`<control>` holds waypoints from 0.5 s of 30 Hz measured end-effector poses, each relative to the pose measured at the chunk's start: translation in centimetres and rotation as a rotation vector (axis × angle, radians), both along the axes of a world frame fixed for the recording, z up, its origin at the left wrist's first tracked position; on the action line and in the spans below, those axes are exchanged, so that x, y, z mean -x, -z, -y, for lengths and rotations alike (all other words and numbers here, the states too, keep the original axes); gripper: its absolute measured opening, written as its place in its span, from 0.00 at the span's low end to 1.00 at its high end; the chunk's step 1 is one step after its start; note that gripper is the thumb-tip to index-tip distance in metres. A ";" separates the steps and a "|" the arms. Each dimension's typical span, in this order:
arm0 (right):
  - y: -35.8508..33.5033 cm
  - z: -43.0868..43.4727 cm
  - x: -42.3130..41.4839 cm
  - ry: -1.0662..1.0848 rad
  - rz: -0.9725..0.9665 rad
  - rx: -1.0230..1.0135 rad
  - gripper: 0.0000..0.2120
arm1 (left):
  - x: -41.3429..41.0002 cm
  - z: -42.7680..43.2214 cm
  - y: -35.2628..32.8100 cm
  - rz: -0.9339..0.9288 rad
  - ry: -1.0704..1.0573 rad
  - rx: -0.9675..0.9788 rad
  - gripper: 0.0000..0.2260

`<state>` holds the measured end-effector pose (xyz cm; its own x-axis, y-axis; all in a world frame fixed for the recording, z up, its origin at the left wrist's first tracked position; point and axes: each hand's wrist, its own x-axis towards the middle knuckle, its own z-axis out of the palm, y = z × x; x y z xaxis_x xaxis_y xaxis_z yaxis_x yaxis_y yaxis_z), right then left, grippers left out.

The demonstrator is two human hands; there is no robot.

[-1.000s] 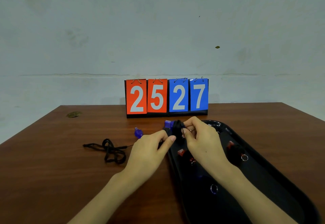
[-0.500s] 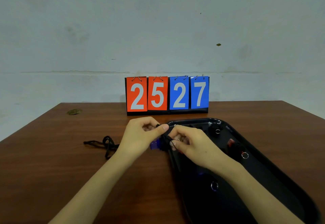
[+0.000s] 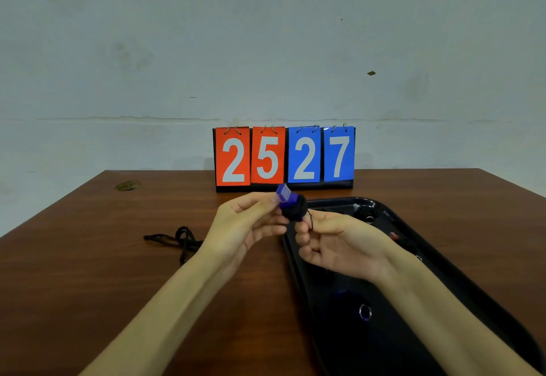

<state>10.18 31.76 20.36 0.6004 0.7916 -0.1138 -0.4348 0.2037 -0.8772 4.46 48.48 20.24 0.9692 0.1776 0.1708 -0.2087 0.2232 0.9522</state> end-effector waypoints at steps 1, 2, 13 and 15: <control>0.0 0.1 0.0 0.018 -0.048 -0.012 0.05 | 0.0 0.2 0.1 0.020 -0.017 -0.044 0.08; -0.1 0.1 0.0 0.036 -0.072 -0.019 0.07 | 0.0 0.4 0.1 0.035 -0.034 -0.086 0.08; 0.5 -0.1 -0.2 0.138 0.440 0.181 0.13 | 0.1 -1.0 -0.6 -0.430 0.189 0.427 0.13; 0.5 -0.1 0.0 0.144 0.509 0.205 0.11 | 0.2 -1.6 -0.6 -0.492 0.240 0.454 0.12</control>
